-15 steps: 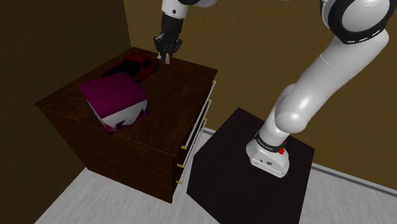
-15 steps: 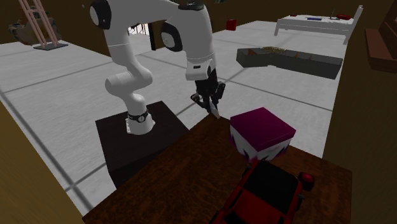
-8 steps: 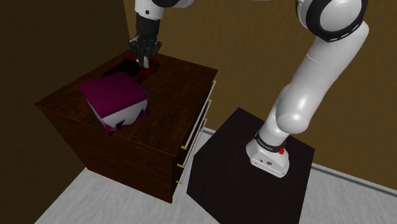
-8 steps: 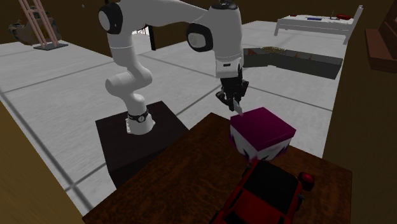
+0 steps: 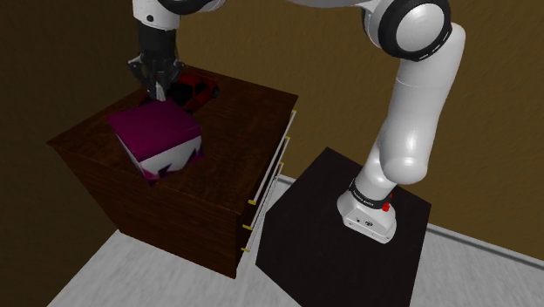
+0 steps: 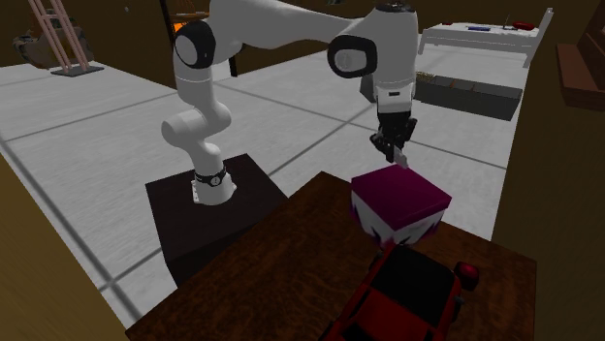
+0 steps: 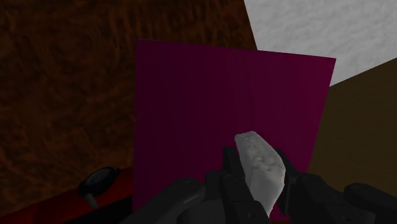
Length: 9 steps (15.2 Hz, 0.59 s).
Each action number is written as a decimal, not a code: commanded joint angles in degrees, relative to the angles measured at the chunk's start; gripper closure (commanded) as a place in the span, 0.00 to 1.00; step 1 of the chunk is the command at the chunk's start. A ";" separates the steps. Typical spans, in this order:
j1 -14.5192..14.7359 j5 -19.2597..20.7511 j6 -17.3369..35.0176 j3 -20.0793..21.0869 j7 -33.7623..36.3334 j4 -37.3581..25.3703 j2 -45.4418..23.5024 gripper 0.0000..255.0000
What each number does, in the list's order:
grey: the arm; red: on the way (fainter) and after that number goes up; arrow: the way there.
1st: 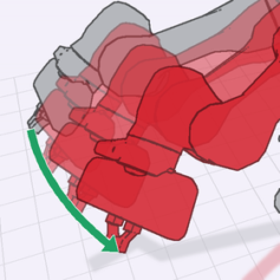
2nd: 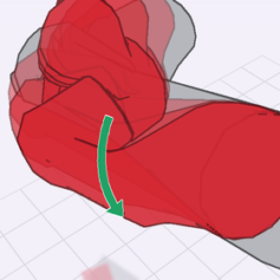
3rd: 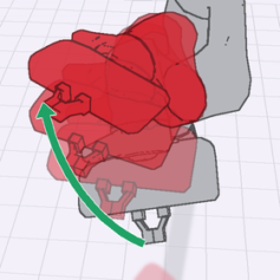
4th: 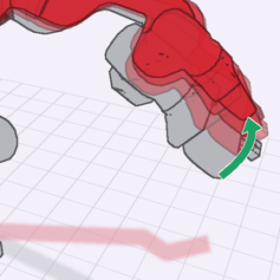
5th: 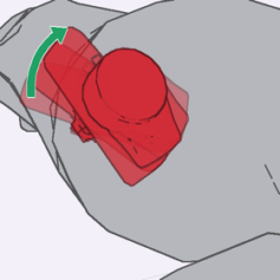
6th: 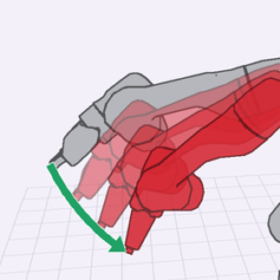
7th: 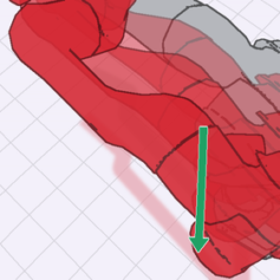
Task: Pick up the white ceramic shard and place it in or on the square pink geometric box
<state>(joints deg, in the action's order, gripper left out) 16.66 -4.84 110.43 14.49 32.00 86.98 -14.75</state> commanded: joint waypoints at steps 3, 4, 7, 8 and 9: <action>0.79 0.60 2.10 0.19 0.95 0.21 -1.79 1.00; 0.78 0.57 2.85 0.18 0.86 0.94 -1.82 1.00; 0.75 0.53 5.08 0.16 0.62 3.01 -1.99 1.00; 0.74 0.52 5.81 0.16 0.55 3.66 -2.08 1.00; 0.73 0.51 6.53 0.15 0.47 4.30 -2.17 1.00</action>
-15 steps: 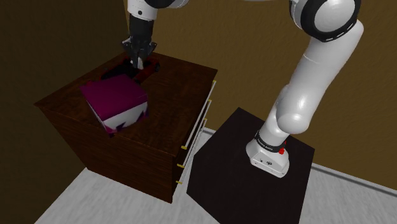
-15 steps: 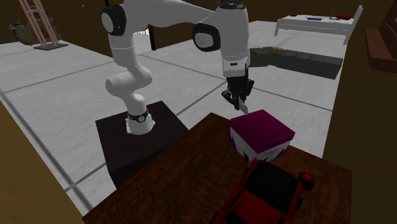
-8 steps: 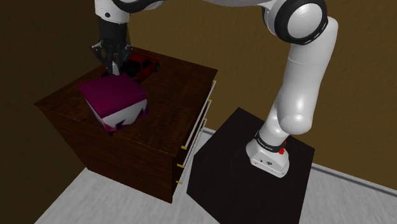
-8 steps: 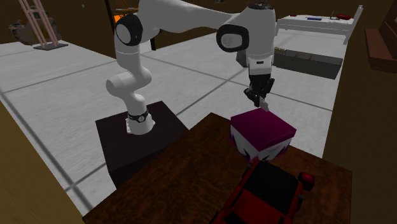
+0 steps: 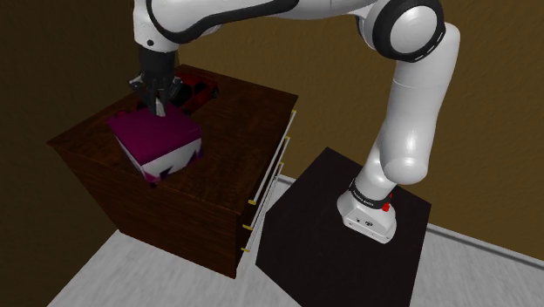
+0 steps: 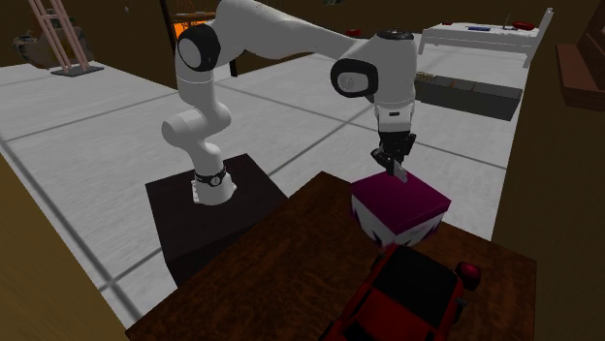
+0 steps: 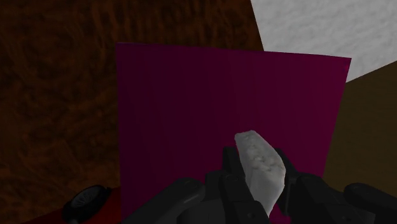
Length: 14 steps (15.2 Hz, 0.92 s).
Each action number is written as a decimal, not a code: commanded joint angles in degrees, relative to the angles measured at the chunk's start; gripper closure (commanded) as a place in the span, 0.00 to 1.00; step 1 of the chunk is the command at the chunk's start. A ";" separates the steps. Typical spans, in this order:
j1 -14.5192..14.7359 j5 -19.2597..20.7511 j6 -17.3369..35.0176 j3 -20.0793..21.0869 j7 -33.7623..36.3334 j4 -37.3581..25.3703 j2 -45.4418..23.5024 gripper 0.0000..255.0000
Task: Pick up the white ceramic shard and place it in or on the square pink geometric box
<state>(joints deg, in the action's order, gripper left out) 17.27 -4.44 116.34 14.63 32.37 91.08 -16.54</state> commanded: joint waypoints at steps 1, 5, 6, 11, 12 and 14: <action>0.12 0.10 1.35 0.00 0.02 0.82 -0.49 1.00; 0.12 0.10 3.13 -0.02 -0.15 2.30 -0.82 1.00; 0.12 0.10 3.13 -0.02 -0.15 2.29 -0.82 1.00; 0.12 0.10 3.13 -0.02 -0.15 2.29 -0.82 1.00; 0.12 0.10 3.13 -0.02 -0.15 2.29 -0.82 0.00; 0.12 0.10 3.13 -0.02 -0.15 2.29 -0.82 0.00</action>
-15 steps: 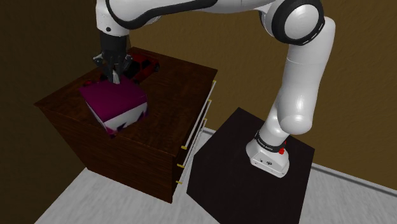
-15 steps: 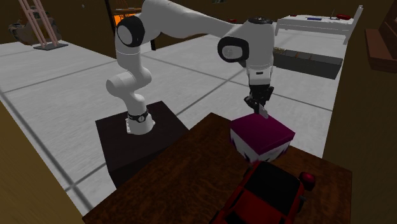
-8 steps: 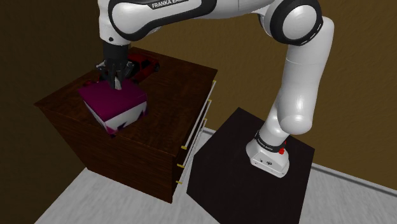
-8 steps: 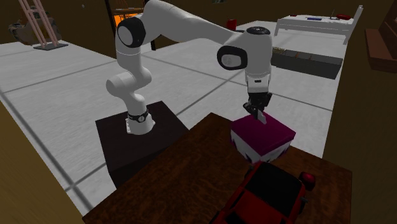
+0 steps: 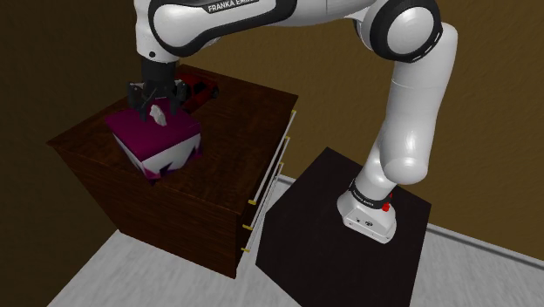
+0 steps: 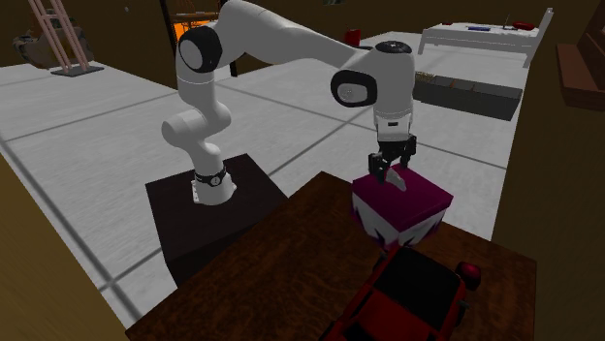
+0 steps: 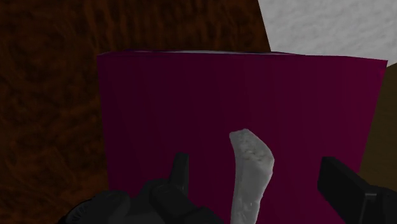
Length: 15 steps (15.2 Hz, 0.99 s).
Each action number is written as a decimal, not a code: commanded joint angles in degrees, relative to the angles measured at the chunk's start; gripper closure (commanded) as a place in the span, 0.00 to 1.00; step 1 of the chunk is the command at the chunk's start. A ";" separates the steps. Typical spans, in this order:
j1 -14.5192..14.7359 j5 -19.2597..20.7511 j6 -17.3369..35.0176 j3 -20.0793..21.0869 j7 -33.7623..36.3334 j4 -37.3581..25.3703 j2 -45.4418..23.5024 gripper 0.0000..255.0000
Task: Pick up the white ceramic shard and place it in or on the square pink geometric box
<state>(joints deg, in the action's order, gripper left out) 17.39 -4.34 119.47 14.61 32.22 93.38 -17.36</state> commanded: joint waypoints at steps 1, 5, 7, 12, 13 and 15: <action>0.00 0.00 0.00 0.00 0.00 0.00 0.00 0.00; -0.38 -0.31 -3.25 -0.03 -0.17 -1.85 1.39 0.00; -0.69 -0.53 -6.25 -0.07 -0.28 -3.83 2.41 0.00; -0.69 -0.53 -6.25 -0.08 -0.28 -3.82 2.42 0.00; -0.69 -0.53 -6.25 -0.08 -0.28 -3.83 2.41 0.00; -0.69 -0.53 -6.25 -0.08 -0.28 -3.83 2.41 0.00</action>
